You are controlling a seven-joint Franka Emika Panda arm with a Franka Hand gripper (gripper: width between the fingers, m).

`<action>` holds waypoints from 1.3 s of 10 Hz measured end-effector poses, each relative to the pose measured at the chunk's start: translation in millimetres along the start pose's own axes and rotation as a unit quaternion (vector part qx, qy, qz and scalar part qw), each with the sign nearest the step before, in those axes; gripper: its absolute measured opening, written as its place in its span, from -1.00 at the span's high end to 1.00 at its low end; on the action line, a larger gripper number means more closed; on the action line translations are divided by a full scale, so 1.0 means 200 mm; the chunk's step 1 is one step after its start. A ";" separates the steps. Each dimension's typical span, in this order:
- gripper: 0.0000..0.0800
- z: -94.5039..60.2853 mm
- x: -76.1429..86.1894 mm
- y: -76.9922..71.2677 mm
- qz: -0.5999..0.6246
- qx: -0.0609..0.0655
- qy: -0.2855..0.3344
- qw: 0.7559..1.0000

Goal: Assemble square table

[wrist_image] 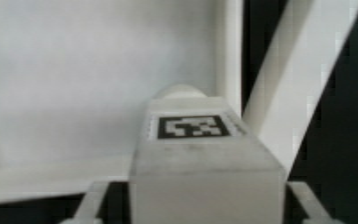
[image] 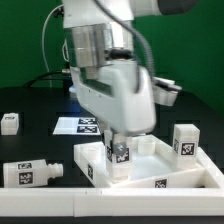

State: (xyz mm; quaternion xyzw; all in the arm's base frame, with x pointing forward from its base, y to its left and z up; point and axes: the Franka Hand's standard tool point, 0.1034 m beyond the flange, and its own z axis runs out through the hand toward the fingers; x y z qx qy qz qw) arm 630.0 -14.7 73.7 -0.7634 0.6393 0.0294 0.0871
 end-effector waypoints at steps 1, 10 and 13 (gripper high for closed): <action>0.29 0.00 0.00 0.00 0.026 0.001 0.000 1.000; -0.62 -0.01 -0.05 0.01 -0.230 -0.019 0.027 0.973; -0.62 -0.01 -0.06 -0.02 -0.439 -0.016 0.048 0.897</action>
Offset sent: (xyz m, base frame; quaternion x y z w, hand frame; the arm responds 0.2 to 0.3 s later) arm 0.0000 0.0000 0.0000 0.0000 0.0000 0.0650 0.9979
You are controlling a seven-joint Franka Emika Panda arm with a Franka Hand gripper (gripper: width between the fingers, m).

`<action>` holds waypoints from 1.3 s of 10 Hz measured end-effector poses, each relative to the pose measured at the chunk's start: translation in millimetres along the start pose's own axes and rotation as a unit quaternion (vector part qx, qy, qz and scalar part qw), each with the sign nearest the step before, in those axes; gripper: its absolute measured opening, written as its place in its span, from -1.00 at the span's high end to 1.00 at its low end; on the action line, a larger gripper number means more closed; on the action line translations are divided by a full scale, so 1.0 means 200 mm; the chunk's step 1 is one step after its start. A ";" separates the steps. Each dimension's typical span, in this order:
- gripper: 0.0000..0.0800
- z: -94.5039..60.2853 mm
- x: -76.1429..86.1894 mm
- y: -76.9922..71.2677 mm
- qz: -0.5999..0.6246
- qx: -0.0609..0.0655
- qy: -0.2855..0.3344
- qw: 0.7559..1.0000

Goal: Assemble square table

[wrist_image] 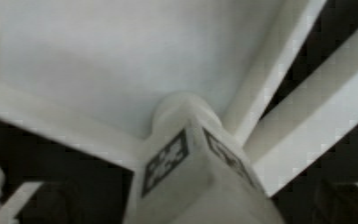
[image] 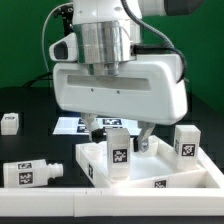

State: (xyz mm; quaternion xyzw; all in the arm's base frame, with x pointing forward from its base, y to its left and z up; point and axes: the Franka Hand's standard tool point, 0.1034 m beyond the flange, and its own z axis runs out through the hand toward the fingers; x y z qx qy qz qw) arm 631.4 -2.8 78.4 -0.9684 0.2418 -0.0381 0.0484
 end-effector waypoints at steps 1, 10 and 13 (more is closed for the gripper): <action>-0.62 0.00 -0.02 0.00 -0.084 0.002 -0.002 0.996; 0.29 0.01 0.00 0.02 0.292 -0.007 -0.005 0.956; 0.29 0.02 0.01 0.00 0.520 0.030 -0.023 0.853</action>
Offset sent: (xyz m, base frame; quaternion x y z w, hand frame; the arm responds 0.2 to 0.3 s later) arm 0.0000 0.0000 0.0000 0.0000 0.0000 0.0000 1.0000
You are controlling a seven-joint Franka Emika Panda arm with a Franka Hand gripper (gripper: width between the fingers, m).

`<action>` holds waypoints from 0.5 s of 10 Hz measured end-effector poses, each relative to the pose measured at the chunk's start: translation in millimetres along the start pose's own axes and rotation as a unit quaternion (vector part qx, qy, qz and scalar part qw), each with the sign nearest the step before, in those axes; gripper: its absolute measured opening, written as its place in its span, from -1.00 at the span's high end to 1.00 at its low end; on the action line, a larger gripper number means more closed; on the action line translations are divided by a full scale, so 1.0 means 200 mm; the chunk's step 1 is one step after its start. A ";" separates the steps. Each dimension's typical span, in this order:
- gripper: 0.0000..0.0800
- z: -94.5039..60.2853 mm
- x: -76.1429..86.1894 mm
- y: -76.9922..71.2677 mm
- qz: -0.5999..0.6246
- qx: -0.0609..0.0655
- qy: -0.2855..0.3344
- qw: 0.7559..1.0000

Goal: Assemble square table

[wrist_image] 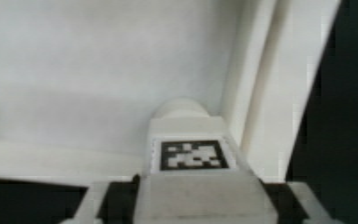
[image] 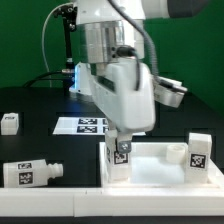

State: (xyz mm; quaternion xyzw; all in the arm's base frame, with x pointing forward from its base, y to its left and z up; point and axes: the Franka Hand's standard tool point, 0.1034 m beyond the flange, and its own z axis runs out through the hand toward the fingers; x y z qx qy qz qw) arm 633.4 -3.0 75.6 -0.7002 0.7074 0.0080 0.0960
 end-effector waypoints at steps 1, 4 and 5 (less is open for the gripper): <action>0.29 0.00 -0.01 0.00 0.061 0.006 -0.005 0.998; 0.29 0.01 -0.02 0.00 0.098 0.006 -0.004 0.995; 0.29 0.01 -0.02 0.00 0.072 0.006 -0.005 0.997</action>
Offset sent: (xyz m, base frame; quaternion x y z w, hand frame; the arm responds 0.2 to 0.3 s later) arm 0.0000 0.0000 0.0000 0.0000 0.0000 0.1296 0.9916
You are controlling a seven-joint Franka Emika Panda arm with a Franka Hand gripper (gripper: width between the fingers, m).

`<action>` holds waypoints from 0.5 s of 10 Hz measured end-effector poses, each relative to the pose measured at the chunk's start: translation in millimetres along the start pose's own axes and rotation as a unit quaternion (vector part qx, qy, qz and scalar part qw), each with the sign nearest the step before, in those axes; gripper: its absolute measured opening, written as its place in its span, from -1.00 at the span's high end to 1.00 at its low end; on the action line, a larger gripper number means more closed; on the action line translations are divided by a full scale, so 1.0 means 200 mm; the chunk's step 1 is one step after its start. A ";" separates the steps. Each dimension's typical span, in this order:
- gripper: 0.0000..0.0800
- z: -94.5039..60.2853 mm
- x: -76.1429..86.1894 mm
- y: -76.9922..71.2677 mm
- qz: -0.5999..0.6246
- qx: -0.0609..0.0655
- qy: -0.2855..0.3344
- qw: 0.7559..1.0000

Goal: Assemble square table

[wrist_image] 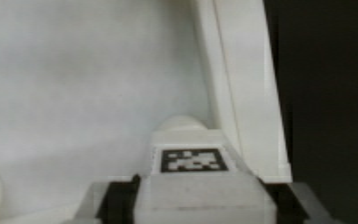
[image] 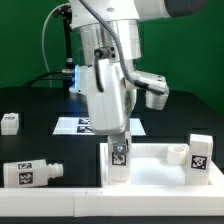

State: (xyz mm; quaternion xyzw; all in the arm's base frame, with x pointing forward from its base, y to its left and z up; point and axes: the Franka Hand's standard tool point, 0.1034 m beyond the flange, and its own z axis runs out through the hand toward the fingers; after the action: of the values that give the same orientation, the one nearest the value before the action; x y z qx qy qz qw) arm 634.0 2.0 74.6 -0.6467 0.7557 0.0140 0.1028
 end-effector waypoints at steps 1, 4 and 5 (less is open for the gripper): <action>0.02 0.01 -0.02 0.01 -0.080 -0.003 0.003 0.997; -0.53 0.02 -0.05 0.03 -0.242 -0.011 0.005 0.970; -0.61 0.02 -0.04 0.03 -0.280 -0.012 0.005 0.960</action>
Offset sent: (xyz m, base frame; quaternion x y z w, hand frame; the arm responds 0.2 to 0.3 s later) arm 0.0000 0.0000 0.0000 0.0000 0.0000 -0.1938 0.9810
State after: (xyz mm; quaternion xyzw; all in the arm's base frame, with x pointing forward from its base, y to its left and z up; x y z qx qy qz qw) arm 630.8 12.2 71.7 -0.8334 0.5450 -0.0100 0.0909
